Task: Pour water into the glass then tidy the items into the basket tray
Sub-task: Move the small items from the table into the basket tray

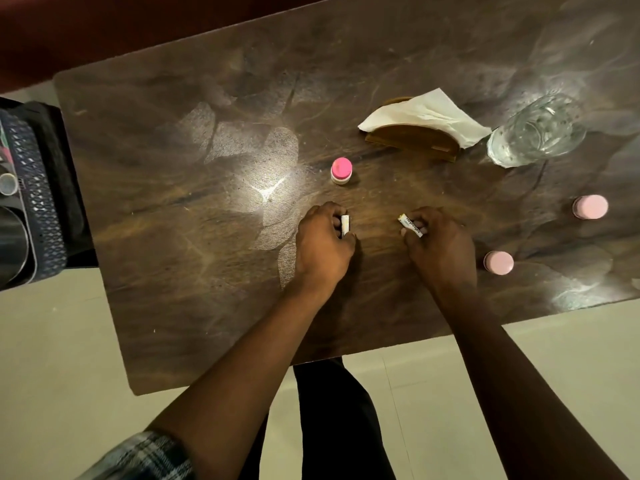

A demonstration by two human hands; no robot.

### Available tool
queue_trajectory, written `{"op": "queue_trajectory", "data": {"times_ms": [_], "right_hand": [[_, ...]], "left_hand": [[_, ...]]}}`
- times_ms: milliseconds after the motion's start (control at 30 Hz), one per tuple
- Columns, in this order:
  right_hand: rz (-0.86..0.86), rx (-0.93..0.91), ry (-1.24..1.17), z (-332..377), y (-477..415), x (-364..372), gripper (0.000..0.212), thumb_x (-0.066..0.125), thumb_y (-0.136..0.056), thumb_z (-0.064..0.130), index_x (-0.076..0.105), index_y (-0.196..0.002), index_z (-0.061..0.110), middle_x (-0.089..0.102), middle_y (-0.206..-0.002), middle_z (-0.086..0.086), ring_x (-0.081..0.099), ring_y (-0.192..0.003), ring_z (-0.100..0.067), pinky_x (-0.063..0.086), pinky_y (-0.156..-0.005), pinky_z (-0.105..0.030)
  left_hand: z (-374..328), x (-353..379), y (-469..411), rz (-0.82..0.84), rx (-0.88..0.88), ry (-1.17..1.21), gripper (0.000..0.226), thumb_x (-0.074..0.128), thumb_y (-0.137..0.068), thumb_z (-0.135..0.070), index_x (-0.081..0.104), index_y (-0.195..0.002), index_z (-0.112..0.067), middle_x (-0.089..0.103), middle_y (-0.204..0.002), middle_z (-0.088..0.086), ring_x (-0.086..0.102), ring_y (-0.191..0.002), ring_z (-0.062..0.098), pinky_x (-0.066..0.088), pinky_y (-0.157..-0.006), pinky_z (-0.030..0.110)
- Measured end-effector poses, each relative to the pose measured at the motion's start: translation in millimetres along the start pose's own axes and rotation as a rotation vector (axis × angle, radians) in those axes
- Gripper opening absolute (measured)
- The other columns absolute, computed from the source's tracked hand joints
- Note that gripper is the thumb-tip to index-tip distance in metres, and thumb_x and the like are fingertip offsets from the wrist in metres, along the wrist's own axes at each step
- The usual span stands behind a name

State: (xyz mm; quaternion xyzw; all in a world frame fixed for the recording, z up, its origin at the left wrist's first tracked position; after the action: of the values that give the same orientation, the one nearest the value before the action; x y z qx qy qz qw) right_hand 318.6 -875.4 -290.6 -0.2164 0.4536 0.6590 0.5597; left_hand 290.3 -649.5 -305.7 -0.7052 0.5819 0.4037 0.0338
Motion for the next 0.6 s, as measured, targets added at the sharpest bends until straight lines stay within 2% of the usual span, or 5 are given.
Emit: {"op": "queue_trajectory", "data": {"times_ms": [100,300,400,500,600], "right_hand": [[0.013,0.02,-0.041,4,3,-1,0.019,0.074,-0.096,0.021,0.074,-0.115,0.021,0.077,-0.109,0.002,0.072,-0.096,-0.018,0.044,-0.077,-0.026],[0.051,-0.051,-0.128,47,17,5,0.02,0.073,-0.098,0.025,0.073,-0.118,0.024,0.076,-0.109,0.005,0.07,-0.095,-0.013,0.056,-0.087,-0.036],[0.105,-0.108,-0.161,84,27,22,0.021,0.072,-0.099,0.029,0.073,-0.12,0.027,0.075,-0.11,0.008,0.072,-0.096,-0.012,0.058,-0.09,-0.038],[0.144,-0.174,-0.198,129,35,42,0.019,0.073,-0.098,0.024,0.074,-0.117,0.027,0.074,-0.103,0.015,0.069,-0.091,0.001,0.056,-0.086,-0.028],[0.183,-0.219,-0.21,180,42,68,0.021,0.075,-0.096,0.02,0.074,-0.115,0.029,0.071,-0.094,0.021,0.065,-0.088,0.012,0.046,-0.081,-0.009]], "left_hand": [[6,-4,2,-0.01,-0.029,0.042,0.038,0.079,-0.076,-0.009,0.074,-0.111,-0.019,0.072,-0.095,-0.003,0.069,-0.079,0.013,0.062,-0.077,0.038],[38,-61,15,-0.118,-0.108,0.272,0.038,0.079,-0.076,0.001,0.076,-0.11,-0.016,0.073,-0.091,-0.008,0.066,-0.077,0.002,0.059,-0.074,0.028],[62,-110,27,-0.2,-0.167,0.38,0.043,0.08,-0.077,0.004,0.074,-0.106,-0.028,0.072,-0.087,-0.012,0.065,-0.074,0.002,0.062,-0.074,0.033],[81,-162,33,-0.281,-0.179,0.415,0.044,0.08,-0.079,0.003,0.075,-0.101,-0.034,0.071,-0.083,-0.014,0.065,-0.072,0.003,0.06,-0.071,0.027],[105,-207,39,-0.336,-0.215,0.467,0.038,0.079,-0.081,0.006,0.077,-0.11,-0.017,0.071,-0.085,-0.007,0.063,-0.071,0.001,0.057,-0.07,0.021]]}}
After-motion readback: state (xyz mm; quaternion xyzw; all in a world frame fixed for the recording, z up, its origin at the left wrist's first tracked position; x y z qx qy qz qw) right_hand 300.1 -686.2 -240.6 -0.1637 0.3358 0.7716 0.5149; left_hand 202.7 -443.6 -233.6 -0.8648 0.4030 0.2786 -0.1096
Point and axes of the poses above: each hand's wrist, its own y-axis away from the middle knuckle, its own x-axis out of the palm, z = x × y, the point moved 10 cm from there along -y, towards the middle knuckle
